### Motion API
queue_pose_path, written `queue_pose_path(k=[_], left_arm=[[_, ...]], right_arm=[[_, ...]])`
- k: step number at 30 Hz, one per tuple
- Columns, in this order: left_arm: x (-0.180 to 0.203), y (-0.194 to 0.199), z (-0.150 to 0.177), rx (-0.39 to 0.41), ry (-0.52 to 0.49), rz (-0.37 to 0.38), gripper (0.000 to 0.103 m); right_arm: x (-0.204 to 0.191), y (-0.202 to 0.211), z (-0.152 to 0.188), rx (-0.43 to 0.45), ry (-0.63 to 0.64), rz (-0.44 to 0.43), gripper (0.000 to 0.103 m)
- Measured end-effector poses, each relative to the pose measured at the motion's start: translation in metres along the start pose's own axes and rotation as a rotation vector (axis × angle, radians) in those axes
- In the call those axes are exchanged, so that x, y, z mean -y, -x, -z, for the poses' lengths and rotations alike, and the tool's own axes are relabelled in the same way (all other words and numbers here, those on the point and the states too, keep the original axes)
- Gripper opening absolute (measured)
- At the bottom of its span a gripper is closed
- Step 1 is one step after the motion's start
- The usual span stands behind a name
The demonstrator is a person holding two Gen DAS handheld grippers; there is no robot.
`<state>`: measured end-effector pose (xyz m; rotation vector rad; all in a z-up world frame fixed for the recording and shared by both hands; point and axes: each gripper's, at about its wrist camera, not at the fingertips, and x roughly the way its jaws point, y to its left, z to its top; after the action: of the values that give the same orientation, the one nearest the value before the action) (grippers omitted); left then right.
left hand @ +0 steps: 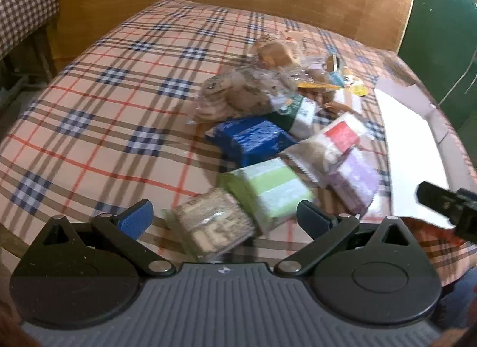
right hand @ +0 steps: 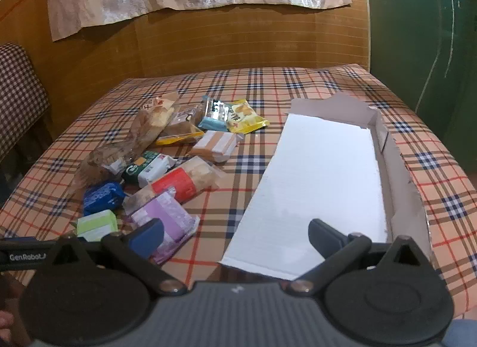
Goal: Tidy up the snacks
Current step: 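Move the left tool toward the green-and-white snack pack, then grasp the green pack with the left tool while the right tool grasps the purple pack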
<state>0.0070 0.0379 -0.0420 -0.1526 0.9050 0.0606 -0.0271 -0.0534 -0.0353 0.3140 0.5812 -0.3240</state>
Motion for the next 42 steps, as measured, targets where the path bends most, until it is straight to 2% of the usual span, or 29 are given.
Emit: queue_pose_path(k=[8, 14, 23, 28, 36, 42], left_arm=[[0.024, -0.009, -0.007, 0.000, 0.040, -0.030, 0.103], [0.037, -0.016, -0.011, -0.019, 0.046, -0.092, 0.103], [0.048, -0.034, -0.011, -0.020, 0.003, -0.141, 0.103], [0.044, -0.038, -0.010, 0.006, -0.028, -0.131, 0.103], [0.008, -0.030, -0.001, 0.047, -0.050, -0.044, 0.103], [-0.011, -0.028, 0.000, 0.061, -0.014, -0.032, 0.103]], right_arm=[[-0.003, -0.002, 0.000, 0.003, 0.012, -0.009, 0.102], [-0.005, -0.003, 0.001, 0.002, 0.021, -0.020, 0.102], [-0.008, -0.008, 0.004, -0.016, 0.040, -0.037, 0.102], [-0.010, -0.010, 0.005, -0.018, 0.053, -0.047, 0.102], [-0.013, -0.011, 0.007, -0.021, 0.072, -0.069, 0.102], [-0.016, -0.016, 0.008, -0.030, 0.069, -0.088, 0.102]])
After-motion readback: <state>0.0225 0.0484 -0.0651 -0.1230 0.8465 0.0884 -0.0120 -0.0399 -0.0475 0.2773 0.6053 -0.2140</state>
